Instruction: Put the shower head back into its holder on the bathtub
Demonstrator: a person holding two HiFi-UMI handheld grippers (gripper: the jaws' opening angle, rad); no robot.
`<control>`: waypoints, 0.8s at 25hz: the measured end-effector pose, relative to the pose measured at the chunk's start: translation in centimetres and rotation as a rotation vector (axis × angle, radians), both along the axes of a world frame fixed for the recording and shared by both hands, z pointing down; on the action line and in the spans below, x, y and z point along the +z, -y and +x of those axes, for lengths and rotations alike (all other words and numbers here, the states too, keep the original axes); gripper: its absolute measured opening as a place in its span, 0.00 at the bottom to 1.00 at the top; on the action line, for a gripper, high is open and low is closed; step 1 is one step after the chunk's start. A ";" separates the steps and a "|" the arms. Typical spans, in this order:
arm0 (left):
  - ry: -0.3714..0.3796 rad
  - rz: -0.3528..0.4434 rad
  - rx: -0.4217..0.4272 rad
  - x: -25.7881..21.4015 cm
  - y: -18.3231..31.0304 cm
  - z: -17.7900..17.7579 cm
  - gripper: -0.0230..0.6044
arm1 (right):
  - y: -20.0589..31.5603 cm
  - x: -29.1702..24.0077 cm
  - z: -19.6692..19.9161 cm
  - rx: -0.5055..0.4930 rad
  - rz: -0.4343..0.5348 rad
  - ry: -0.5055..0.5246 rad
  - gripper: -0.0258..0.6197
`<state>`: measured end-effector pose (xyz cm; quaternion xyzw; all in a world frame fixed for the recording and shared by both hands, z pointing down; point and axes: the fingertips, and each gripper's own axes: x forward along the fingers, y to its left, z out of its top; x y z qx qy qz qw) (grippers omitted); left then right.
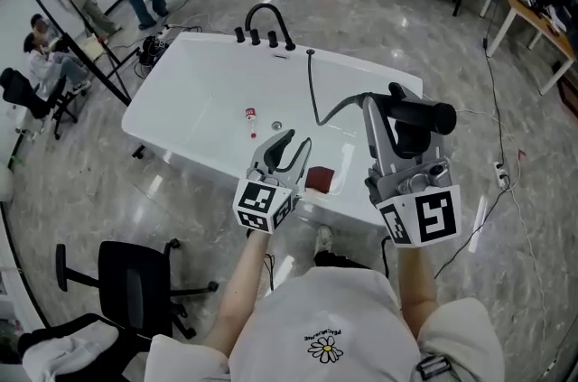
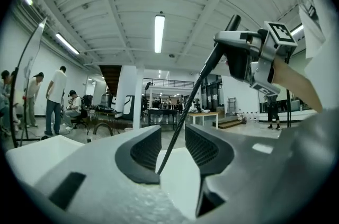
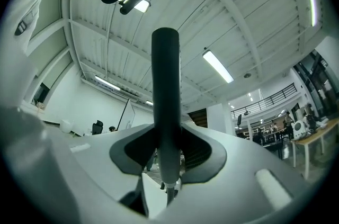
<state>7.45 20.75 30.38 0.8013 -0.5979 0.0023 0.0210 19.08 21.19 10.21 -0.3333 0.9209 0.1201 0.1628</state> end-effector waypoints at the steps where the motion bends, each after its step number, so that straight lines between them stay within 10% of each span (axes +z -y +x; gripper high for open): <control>1: -0.002 -0.017 0.005 0.5 1.5 -0.3 0.26 | 1.4 0.0 -0.4 -0.003 -0.001 -0.001 0.25; 20: 0.095 -0.025 0.107 4.9 19.1 -8.1 0.32 | 19.4 0.0 -6.8 0.052 -0.026 -0.017 0.25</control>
